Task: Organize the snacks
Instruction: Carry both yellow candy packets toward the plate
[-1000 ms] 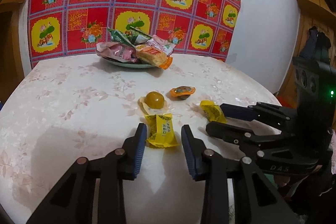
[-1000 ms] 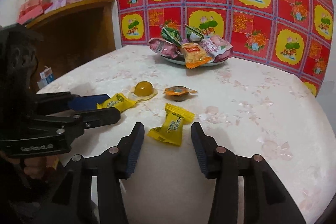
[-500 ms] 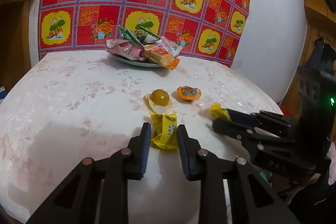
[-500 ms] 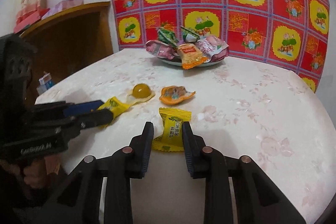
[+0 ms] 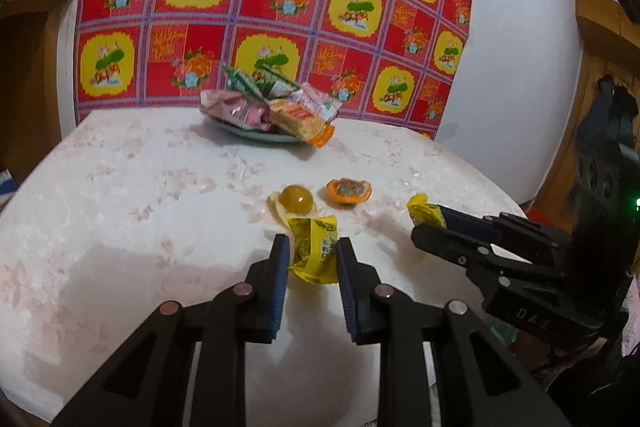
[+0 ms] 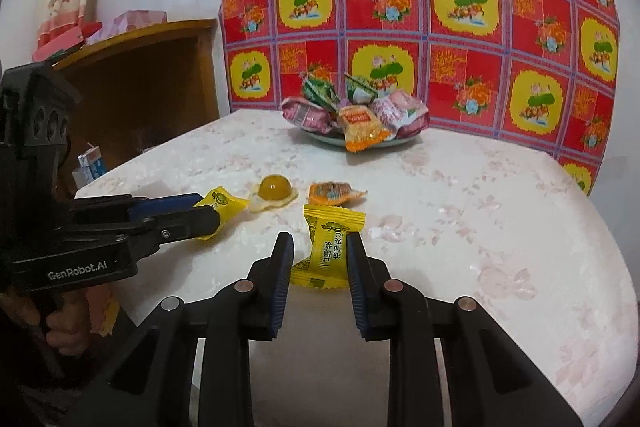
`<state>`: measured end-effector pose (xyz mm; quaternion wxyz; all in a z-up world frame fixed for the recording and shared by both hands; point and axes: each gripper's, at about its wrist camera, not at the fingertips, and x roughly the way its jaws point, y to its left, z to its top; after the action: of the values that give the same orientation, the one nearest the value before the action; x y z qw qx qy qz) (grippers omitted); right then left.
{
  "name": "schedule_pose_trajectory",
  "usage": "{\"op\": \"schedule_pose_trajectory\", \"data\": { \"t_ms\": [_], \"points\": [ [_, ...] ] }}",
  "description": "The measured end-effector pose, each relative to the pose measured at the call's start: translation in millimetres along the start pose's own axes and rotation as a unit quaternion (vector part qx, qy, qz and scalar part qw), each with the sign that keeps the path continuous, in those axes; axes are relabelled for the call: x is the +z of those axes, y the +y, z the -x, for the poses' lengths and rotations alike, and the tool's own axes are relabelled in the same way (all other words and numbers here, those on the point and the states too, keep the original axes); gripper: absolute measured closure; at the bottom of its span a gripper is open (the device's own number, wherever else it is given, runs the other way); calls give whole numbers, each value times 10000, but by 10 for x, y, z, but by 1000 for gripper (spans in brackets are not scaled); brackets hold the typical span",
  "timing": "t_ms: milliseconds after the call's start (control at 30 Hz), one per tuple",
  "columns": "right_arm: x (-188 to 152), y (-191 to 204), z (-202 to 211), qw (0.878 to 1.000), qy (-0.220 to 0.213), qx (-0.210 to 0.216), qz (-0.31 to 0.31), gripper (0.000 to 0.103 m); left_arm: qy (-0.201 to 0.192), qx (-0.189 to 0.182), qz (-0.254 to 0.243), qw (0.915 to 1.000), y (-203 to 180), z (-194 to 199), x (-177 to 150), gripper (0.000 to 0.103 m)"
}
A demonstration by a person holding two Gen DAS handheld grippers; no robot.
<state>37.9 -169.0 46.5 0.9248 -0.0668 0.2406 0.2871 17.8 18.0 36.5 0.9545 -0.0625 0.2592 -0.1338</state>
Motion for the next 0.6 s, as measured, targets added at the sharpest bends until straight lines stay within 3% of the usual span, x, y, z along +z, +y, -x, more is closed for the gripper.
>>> {"op": "schedule_pose_trajectory", "data": {
  "t_ms": [367,600],
  "points": [
    [240,-86,75,9993,-300,-19,-233,75,-468,221,-158,9985,-67,129,237,79],
    [404,-100,50,9990,-405,-67,-198,75,-536,344,-170,9978,-22,105,417,78]
  ]
}}
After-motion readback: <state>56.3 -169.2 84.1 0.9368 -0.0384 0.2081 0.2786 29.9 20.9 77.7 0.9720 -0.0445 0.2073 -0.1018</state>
